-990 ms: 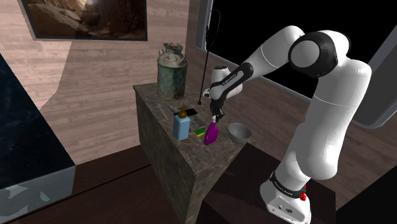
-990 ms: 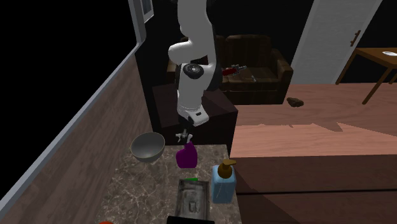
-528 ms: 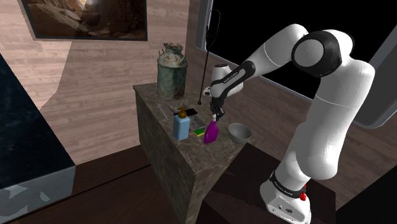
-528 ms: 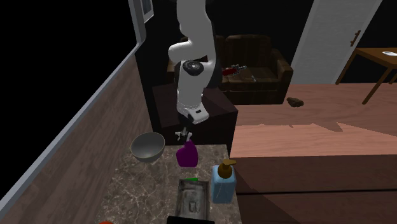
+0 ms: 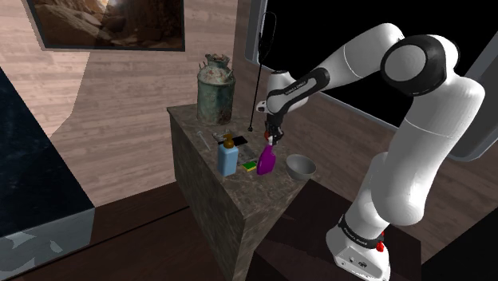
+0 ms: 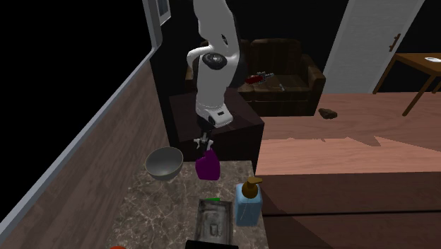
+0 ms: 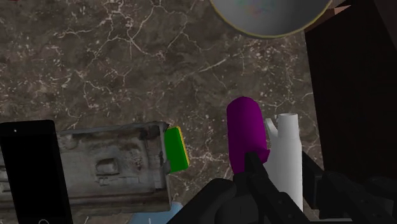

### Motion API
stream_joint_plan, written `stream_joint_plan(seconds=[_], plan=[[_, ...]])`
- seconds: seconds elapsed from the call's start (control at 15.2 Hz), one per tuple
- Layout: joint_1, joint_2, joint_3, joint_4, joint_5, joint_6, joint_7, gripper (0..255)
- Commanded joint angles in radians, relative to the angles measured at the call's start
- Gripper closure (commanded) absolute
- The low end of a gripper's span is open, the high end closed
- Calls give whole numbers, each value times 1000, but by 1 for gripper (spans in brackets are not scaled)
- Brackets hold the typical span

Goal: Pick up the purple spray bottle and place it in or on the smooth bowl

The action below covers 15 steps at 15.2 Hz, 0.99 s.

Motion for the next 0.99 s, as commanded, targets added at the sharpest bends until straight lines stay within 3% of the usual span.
stream_joint_plan(seconds=[0.0,0.92], plan=[[2,-24,-1,6,-12,-28,6,255],[8,-141,9,92,-55,-223,24,255]])
